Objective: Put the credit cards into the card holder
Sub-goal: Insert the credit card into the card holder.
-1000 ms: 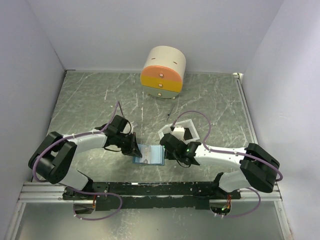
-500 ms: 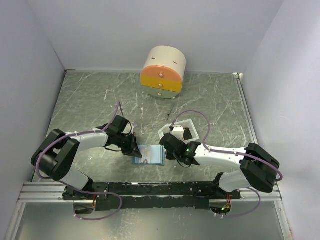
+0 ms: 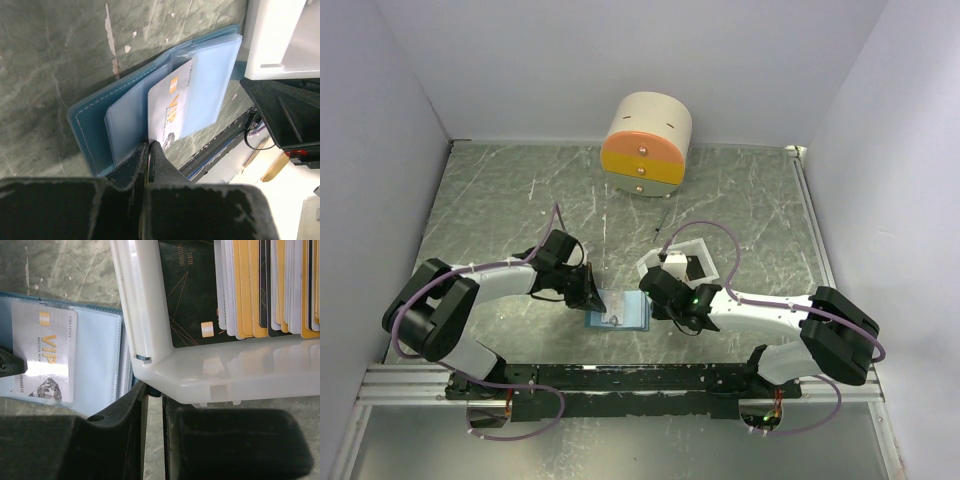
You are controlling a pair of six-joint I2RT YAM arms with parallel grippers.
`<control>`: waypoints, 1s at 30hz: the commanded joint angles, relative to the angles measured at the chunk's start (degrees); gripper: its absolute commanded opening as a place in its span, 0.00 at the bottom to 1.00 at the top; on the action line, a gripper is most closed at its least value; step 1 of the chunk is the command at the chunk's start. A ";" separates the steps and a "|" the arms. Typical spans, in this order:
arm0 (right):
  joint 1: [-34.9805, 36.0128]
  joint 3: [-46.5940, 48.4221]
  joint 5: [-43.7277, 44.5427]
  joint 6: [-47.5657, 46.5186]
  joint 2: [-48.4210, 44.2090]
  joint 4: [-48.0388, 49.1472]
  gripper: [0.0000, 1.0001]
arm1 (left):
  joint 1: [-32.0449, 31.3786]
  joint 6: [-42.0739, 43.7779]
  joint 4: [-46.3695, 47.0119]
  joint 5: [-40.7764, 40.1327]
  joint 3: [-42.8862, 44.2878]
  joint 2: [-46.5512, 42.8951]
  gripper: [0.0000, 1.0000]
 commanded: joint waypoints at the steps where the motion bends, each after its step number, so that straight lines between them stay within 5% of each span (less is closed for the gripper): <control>1: 0.66 -0.54 -0.02 0.28 0.27 1.12 0.09 | 0.24 0.02 2.07 -1.48 0.26 2.08 0.07; 30: 1.16 -0.84 -1.69 0.13 1.66 4.24 0.08 | -2.96 -0.89 5.79 5.71 3.54 7.09 0.07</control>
